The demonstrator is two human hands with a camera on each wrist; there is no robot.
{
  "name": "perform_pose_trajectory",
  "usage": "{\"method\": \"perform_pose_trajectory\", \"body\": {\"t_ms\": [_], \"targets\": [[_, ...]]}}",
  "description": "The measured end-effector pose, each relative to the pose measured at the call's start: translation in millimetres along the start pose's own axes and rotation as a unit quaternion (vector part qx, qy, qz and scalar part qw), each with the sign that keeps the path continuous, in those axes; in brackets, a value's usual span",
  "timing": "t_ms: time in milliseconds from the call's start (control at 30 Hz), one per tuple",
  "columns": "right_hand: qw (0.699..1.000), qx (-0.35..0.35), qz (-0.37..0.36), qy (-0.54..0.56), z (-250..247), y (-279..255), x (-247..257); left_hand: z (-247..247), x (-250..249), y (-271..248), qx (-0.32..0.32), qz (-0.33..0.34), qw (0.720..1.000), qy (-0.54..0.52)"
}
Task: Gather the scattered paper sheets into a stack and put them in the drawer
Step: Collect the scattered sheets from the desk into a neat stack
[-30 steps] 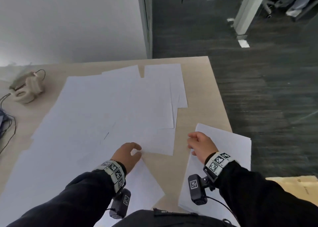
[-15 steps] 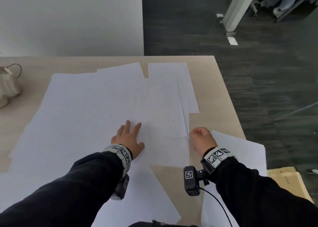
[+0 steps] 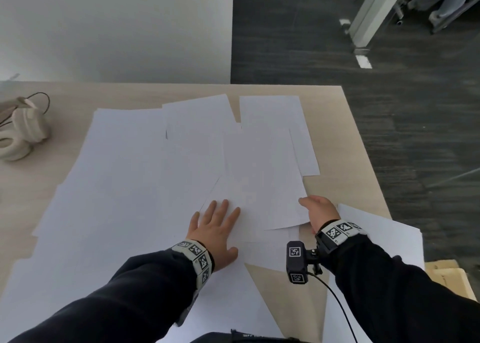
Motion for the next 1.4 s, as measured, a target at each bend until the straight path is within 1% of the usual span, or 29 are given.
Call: {"method": "perform_pose_trajectory", "body": {"t_ms": [67,133,233,300,400,433,500,600,700,800,900,1000,1067,1133,1200,1300,1400], "targets": [[1.0,0.025,0.016,-0.011,2,-1,-1,2,-2,-2,0.001,0.015,1.0,0.0],[0.998,0.049,0.031,0.012,6,-3,-4,4,-5,-4,0.002,0.033,0.999,0.001],[0.998,0.046,0.016,0.03,5,-3,-4,5,-12,-8,0.001,0.059,0.998,-0.003],[0.998,0.04,0.01,0.037,0,-3,-5,1,-9,-8,-0.016,0.038,0.999,-0.011],[0.996,0.058,0.018,0.064,0,-6,-5,-4,7,-8,-0.033,-0.049,0.998,-0.031],[0.995,0.064,0.016,0.069,0,-7,-5,-3,10,-9,-0.031,-0.06,0.997,-0.033],[0.996,0.08,0.005,0.051,4,-6,-5,-1,6,-10,-0.024,-0.048,0.998,-0.027],[0.995,0.098,-0.018,-0.014,10,-8,-4,2,-1,-12,-0.023,-0.019,0.999,-0.031],[0.992,0.088,-0.048,-0.083,6,-10,-1,-1,-1,-11,-0.032,-0.024,0.998,-0.054],[0.991,0.07,-0.068,-0.093,-7,-13,2,-5,6,-11,-0.041,-0.053,0.996,-0.056],[0.991,0.063,-0.076,-0.093,-20,-14,2,-13,16,-12,-0.055,-0.099,0.99,-0.079],[0.992,0.063,-0.073,-0.084,-28,-13,0,-30,25,-10,-0.098,-0.149,0.974,-0.137],[0.993,0.067,-0.08,-0.061,-31,-13,0,-40,27,-5,-0.116,-0.166,0.962,-0.182],[0.993,0.057,-0.093,-0.039,-36,-15,1,-44,28,1,-0.113,-0.171,0.946,-0.25],[0.994,0.039,-0.098,-0.017,-43,-14,1,-41,29,4,-0.092,-0.185,0.937,-0.28],[0.995,0.015,-0.096,0.009,-54,-10,0,-38,27,2,-0.061,-0.201,0.953,-0.217],[0.994,-0.01,-0.103,0.045,-65,-6,1,-38,26,-3,-0.047,-0.207,0.965,-0.153]]}}
Point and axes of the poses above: each hand's wrist, its own y-axis towards the middle knuckle, its own z-axis out of the palm, x = y × z, the point moved 8 cm from there along y, towards the middle knuckle, and after that the axes turned 2 degrees about -z, right-handed, at the moved point
